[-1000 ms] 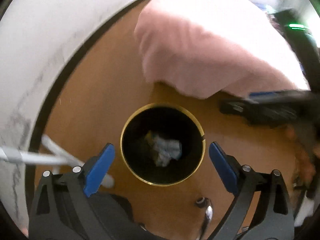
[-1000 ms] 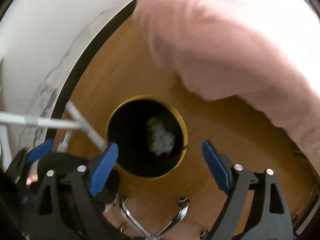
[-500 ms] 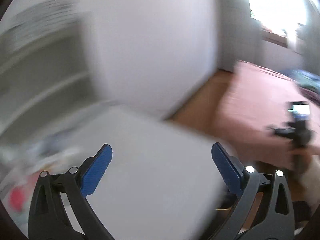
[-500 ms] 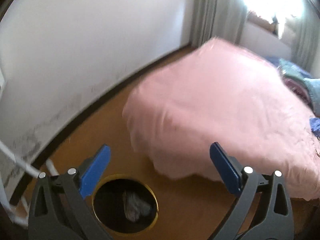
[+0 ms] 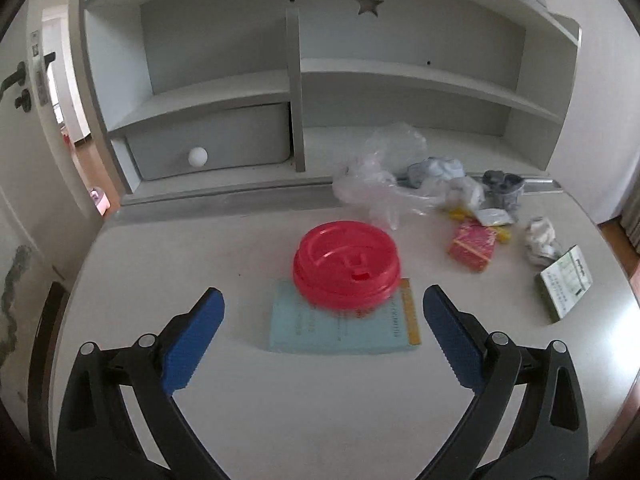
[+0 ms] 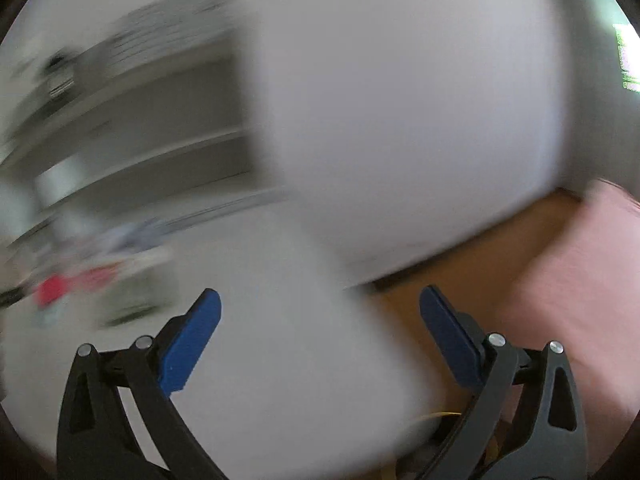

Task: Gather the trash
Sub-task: 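Return to the desk and grasp the red plastic lid with left tool, then grasp the green-white card with right tool while left tool holds the red lid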

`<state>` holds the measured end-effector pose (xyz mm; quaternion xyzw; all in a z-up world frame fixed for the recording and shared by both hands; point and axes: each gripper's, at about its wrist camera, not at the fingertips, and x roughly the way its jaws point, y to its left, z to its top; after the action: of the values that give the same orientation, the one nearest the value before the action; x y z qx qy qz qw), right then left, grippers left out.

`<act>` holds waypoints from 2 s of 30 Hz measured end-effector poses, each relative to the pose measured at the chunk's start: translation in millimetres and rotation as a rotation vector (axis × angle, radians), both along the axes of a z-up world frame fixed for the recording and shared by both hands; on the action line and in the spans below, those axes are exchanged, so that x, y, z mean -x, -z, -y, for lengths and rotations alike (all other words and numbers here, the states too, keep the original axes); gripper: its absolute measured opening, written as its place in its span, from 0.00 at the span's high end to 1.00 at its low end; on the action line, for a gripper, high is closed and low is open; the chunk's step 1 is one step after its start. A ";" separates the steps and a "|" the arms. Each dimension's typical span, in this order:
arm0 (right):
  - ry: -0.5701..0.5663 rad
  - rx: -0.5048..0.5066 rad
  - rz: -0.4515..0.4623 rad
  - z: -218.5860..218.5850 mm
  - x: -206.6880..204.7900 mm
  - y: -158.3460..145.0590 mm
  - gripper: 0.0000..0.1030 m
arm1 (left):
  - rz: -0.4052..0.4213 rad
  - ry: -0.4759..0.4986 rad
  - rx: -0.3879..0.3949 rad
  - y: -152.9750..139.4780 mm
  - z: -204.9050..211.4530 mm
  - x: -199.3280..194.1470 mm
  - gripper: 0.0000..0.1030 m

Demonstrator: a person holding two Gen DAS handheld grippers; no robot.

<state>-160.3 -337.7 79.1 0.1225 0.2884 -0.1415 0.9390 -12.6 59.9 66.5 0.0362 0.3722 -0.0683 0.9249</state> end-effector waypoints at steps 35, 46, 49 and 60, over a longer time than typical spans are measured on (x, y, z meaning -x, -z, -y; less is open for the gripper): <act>-0.562 -0.028 -0.260 -71.9 -152.5 46.3 0.07 | -0.038 -0.061 0.082 3.2 -80.4 -14.3 0.22; -0.758 -0.028 -0.276 -146.5 -105.6 44.1 0.07 | -0.019 -0.092 0.098 1.1 -105.1 22.6 0.21; -0.753 0.020 -0.261 -158.9 -98.5 38.5 0.07 | -0.014 -0.076 0.094 -0.7 -100.3 28.9 0.21; -0.827 0.097 -0.300 -142.1 -152.9 45.7 0.18 | -0.030 -0.044 0.088 5.4 -90.1 38.6 0.21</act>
<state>-7.4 -195.6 33.4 -0.0693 0.4393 0.2166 0.8691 -51.1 149.9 61.1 -0.0137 0.3835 -0.0645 0.9212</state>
